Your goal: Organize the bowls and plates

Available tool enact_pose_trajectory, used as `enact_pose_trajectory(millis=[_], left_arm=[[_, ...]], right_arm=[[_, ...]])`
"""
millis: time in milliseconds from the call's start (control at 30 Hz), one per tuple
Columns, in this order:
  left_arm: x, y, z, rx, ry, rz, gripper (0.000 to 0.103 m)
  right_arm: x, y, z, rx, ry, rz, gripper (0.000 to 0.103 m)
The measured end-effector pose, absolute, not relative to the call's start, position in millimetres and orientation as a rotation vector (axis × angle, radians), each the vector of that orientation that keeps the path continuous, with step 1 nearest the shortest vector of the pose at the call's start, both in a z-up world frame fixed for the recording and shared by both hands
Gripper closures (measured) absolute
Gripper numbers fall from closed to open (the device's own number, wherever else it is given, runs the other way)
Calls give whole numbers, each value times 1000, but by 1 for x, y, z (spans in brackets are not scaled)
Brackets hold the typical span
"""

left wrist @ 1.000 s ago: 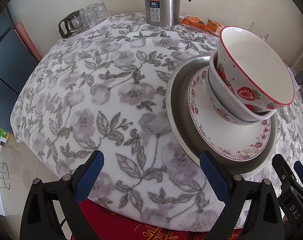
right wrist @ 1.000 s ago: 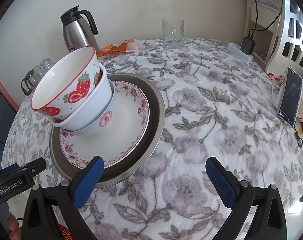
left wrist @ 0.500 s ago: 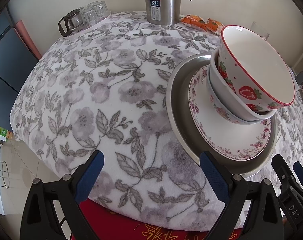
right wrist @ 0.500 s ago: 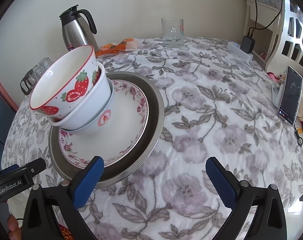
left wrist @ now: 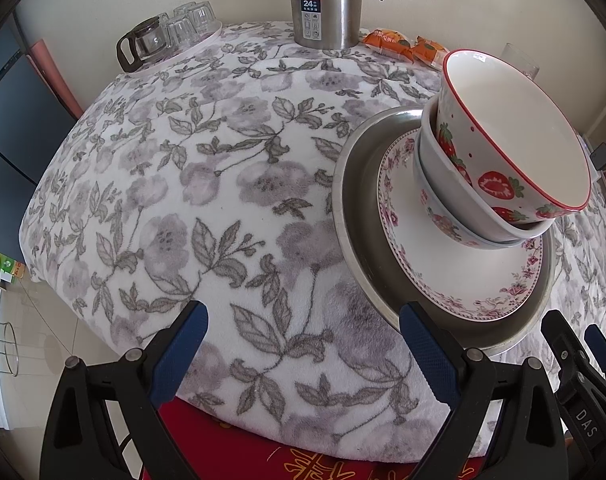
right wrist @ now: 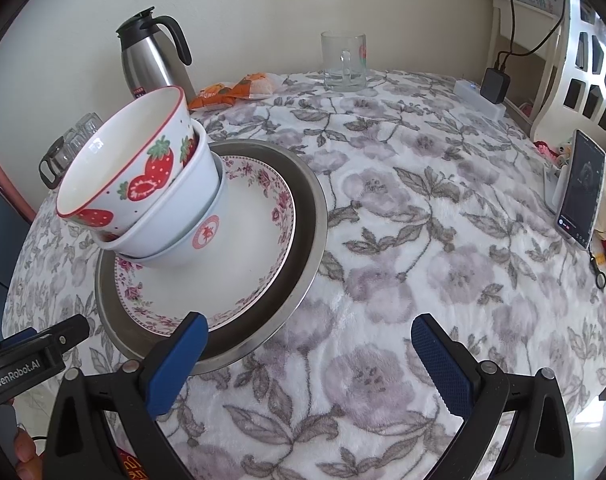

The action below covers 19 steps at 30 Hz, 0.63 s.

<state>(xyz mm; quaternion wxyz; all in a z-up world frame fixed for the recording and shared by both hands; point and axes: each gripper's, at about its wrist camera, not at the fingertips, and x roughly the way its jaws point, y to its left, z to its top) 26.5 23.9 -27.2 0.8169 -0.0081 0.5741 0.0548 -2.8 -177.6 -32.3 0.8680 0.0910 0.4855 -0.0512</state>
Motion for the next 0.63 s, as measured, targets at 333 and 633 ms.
enact_pose_trajectory(millis=[333,633], left_arm=[[25,23,-28,-22,1224,107,6],[25,23,-26,-36,1220,98,6]], right_arm=[[-1,-181,-34,202,1033,-124,0],[-1,-181,-34,204,1036,-125,0]])
